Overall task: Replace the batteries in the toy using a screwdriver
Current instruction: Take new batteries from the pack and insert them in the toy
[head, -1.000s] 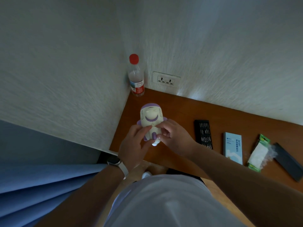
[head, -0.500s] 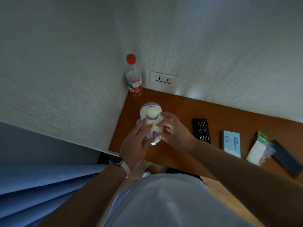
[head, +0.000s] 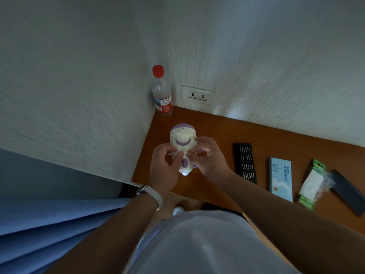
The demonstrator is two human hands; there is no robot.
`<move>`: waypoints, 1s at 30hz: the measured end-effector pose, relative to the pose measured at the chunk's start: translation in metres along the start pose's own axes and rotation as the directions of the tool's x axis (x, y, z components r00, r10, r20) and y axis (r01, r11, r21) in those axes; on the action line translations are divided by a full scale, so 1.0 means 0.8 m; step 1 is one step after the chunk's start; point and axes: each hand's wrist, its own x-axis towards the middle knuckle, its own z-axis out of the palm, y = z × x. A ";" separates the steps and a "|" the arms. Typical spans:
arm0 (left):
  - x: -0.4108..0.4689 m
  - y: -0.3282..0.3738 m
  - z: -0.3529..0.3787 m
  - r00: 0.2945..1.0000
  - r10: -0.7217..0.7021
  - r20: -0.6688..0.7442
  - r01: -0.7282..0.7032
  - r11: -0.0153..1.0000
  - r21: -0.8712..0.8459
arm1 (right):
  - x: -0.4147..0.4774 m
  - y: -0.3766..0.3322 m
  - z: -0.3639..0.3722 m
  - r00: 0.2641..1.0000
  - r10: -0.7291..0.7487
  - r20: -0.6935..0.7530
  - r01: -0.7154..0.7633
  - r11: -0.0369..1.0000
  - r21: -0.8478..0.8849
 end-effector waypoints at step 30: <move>0.012 0.009 0.005 0.957 -0.112 0.269 0.166 0.968 -0.190 | 0.006 -0.009 -0.002 0.978 0.201 0.060 -0.207 0.971 0.123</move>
